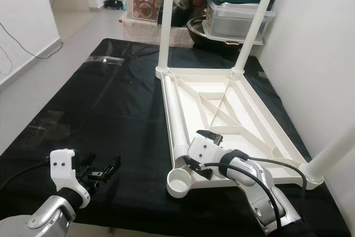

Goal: Building children table

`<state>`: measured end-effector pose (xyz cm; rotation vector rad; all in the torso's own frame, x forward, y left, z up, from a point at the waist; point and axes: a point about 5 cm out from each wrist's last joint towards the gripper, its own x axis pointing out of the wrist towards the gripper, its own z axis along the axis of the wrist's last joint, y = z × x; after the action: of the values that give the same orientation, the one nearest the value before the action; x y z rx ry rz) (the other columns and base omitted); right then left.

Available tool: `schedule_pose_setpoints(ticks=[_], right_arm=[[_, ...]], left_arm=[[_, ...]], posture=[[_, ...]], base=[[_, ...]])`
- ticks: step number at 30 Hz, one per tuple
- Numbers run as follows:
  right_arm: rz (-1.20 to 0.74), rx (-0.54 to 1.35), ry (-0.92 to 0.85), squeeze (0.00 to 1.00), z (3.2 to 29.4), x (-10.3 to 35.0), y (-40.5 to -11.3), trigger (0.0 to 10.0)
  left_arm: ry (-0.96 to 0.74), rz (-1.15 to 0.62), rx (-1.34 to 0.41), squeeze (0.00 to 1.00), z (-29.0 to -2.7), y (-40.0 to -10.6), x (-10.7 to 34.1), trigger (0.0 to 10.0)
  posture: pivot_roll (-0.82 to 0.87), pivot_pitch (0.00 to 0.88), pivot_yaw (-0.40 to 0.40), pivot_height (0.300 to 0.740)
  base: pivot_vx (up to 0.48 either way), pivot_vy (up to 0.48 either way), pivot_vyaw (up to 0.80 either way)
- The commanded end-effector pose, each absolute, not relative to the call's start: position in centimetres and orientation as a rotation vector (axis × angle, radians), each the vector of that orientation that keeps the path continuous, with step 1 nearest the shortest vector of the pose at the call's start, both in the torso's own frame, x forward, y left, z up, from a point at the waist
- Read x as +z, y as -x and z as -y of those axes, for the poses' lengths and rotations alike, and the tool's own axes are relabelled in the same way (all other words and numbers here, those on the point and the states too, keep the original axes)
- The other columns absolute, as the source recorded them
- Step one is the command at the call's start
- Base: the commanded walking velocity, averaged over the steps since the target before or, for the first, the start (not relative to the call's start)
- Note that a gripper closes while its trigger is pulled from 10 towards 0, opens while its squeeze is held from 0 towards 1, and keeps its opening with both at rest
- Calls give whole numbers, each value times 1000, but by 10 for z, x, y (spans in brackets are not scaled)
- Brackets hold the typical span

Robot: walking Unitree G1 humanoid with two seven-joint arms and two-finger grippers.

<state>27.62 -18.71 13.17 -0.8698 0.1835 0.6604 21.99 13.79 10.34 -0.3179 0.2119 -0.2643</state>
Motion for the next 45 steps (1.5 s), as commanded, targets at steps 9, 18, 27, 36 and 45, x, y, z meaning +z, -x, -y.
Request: schedule_pose_setpoints(ticks=[9, 18, 27, 36, 45], right_arm=[[-141, 467, 860, 0, 188, 139, -291, 10000], [-1, 172, 670, 0, 175, 155, -301, 10000], [0, 281, 565, 0, 154, 142, -286, 0], [-11, 300, 538, 0, 152, 140, -284, 0], [66, 340, 407, 0, 165, 159, -282, 0]], left_arm=[[326, -225, -272, 0, -133, -220, 101, 10000], [327, -227, -272, 0, -132, -220, 99, 10000], [318, -230, -284, 0, -132, -223, 97, 10000], [309, -229, -280, 0, -132, -224, 96, 10000], [302, -223, -270, 0, -136, -226, 97, 10000]], posture=[[107, 0, -98, 740], [109, 0, -98, 740], [100, 0, -89, 740], [102, 0, -91, 740], [102, 0, -89, 740]], base=[[0, 0, 0], [0, 0, 0], [0, 0, 0], [0, 0, 0], [0, 0, 0]])
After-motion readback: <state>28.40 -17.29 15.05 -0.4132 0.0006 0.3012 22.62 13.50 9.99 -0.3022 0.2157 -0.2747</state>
